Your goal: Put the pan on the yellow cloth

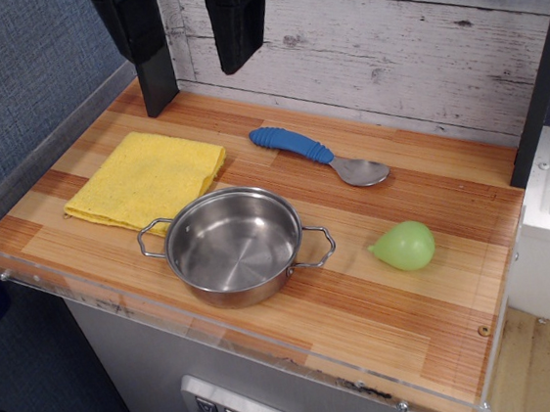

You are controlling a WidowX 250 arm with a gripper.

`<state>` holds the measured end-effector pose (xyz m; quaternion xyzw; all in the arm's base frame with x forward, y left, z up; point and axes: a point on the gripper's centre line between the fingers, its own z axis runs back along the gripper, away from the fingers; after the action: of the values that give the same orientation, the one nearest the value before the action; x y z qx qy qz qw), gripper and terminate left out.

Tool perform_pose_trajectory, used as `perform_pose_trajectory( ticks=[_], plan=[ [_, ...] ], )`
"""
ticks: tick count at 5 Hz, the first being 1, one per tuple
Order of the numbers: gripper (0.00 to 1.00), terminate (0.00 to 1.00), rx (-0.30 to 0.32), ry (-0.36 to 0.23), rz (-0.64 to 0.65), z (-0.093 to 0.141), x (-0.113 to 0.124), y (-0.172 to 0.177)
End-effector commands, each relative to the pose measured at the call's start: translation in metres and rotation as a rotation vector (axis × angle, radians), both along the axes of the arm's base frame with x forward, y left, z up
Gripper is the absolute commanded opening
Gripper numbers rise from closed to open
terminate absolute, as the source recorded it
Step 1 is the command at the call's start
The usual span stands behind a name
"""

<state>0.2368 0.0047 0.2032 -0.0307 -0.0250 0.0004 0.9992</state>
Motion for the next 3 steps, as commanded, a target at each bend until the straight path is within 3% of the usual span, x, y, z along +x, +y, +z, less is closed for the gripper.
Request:
perform_pose_trajectory(
  ticks=[1,3],
  plan=[
    [1.0,0.0,0.0,0.0,0.0,0.0,0.0,0.0],
    [1.0,0.0,-0.004,-0.002,-0.083,-0.006,0.017,-0.033]
  ],
)
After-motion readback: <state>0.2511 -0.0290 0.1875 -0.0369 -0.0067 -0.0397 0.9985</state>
